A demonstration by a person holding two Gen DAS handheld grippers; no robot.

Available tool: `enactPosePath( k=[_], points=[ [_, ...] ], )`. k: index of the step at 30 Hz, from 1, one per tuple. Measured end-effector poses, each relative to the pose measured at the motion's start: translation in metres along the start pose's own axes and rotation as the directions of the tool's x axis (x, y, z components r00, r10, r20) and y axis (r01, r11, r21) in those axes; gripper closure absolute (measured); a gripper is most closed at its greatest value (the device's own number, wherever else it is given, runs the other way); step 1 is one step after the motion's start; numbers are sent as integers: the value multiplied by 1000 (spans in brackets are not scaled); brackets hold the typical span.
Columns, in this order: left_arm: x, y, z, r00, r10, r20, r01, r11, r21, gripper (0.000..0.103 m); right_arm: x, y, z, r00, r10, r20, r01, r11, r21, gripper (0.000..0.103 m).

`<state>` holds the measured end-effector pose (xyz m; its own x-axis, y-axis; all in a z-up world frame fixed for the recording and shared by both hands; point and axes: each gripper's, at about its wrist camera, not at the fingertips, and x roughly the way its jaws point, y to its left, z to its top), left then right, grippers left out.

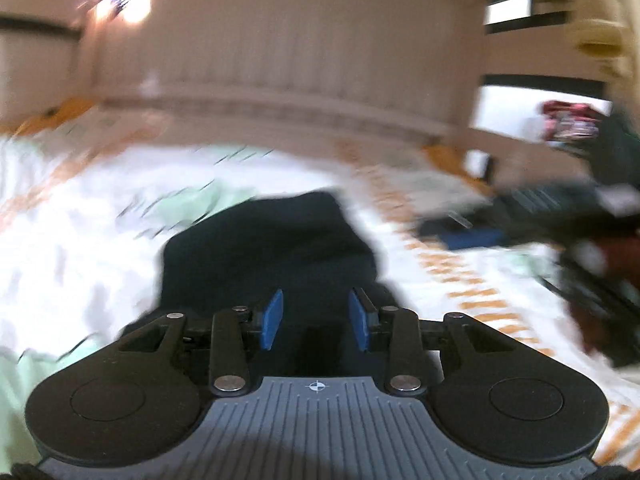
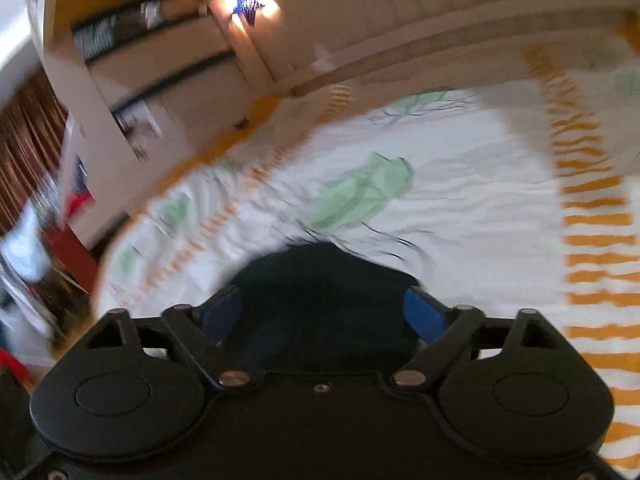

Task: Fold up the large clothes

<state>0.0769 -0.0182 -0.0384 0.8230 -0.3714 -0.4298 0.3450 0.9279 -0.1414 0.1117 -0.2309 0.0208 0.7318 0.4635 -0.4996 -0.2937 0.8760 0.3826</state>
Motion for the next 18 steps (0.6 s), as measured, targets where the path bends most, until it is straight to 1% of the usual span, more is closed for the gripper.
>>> enactPosePath(
  k=[1, 2, 3, 4, 5, 7, 9, 11, 13, 16, 17, 18],
  points=[
    [3, 7, -2, 1000, 24, -14, -24, 1000, -10, 68, 2, 6, -9, 1000, -19, -12, 19, 998, -53, 36],
    [4, 16, -5, 998, 51, -28, -52, 999, -11, 68, 4, 14, -16, 999, -30, -21, 28, 994, -101, 39],
    [7, 22, -8, 995, 82, -48, -82, 997, -3, 68, 7, 23, -24, 999, -36, -32, 31, 988, -152, 45],
    [11, 28, -5, 992, 105, -66, -105, 994, 5, 68, 11, 34, -33, 998, -34, -46, 24, 978, -209, 47],
    [16, 30, -6, 988, 123, -90, -122, 992, 10, 68, 14, 43, -41, 998, -29, -57, 13, 967, -256, 47],
    [21, 42, -7, 981, 131, -143, -136, 990, -23, 68, 20, 59, -57, 997, -31, -65, 8, 942, -334, 58],
    [18, 49, -9, 978, 130, -162, -141, 988, -56, 68, 27, 76, -65, 996, -70, -52, 43, 914, -403, 58],
    [16, 50, -8, 977, 137, -164, -148, 988, -53, 68, 39, 84, -67, 992, -110, -55, 75, 893, -444, 58],
    [19, 49, -6, 976, 146, -163, -157, 986, -53, 67, 49, 88, -72, 988, -135, -69, 89, 884, -458, 59],
    [21, 49, -9, 977, 149, -152, -162, 984, -73, 63, 49, 91, -83, 989, -139, -51, 97, 868, -487, 61],
    [22, 48, -11, 976, 154, -154, -165, 984, -62, 63, 49, 91, -83, 989, -139, -51, 97, 869, -486, 61],
    [25, 46, -13, 971, 169, -167, -176, 984, -30, 63, 49, 90, -81, 989, -135, -56, 92, 872, -481, 61]
  ],
)
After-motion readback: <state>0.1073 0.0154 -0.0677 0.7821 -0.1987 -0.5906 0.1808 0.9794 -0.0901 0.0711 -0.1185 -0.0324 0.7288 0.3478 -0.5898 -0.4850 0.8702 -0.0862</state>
